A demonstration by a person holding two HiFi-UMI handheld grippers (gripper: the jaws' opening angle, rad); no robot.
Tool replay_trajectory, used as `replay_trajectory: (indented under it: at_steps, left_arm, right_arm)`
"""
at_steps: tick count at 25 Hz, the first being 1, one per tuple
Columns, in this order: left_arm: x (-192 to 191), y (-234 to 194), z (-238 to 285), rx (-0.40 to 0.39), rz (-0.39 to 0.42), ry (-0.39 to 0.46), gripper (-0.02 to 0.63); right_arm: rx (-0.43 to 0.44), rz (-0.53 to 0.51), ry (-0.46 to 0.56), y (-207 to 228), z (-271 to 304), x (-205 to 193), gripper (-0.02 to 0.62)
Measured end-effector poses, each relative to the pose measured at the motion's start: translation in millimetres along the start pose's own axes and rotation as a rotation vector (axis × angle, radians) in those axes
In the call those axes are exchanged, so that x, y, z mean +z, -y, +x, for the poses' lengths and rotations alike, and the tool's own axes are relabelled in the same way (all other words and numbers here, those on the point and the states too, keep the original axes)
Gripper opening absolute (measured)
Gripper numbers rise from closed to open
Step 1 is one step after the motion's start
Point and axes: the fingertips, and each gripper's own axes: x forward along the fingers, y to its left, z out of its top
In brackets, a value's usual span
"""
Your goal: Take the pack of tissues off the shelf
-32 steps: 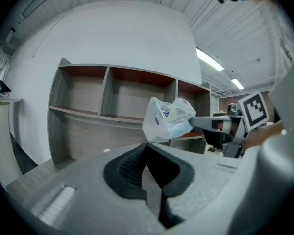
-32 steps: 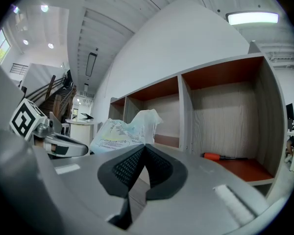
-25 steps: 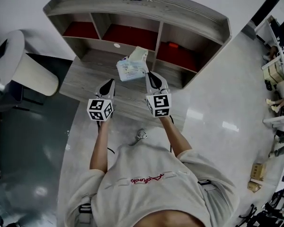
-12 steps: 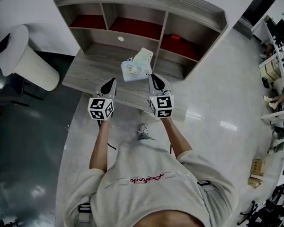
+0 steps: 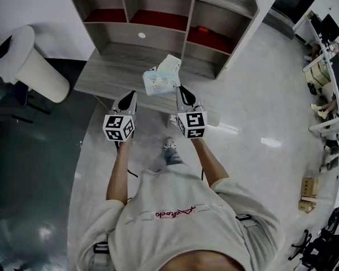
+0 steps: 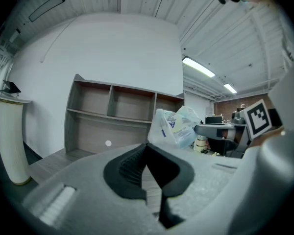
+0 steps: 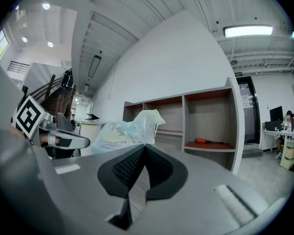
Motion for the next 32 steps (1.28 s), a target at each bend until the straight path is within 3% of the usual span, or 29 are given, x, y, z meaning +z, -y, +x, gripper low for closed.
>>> replay_trajectory:
  at_steps: [14,32]
  left_arm:
    - [-9.9,58.8,-59.7,-0.005,-0.001,0.028,-0.002]
    - [-2.6,69.3,-66.1,0.0,0.014,0.045,-0.002]
  right_arm:
    - [-0.004,-0.002,0.004,-17.7,-88.2,-10.7,0.008]
    - [0.001,-0.007,0.031,-18.2,-95.3,-3.1,0.008]
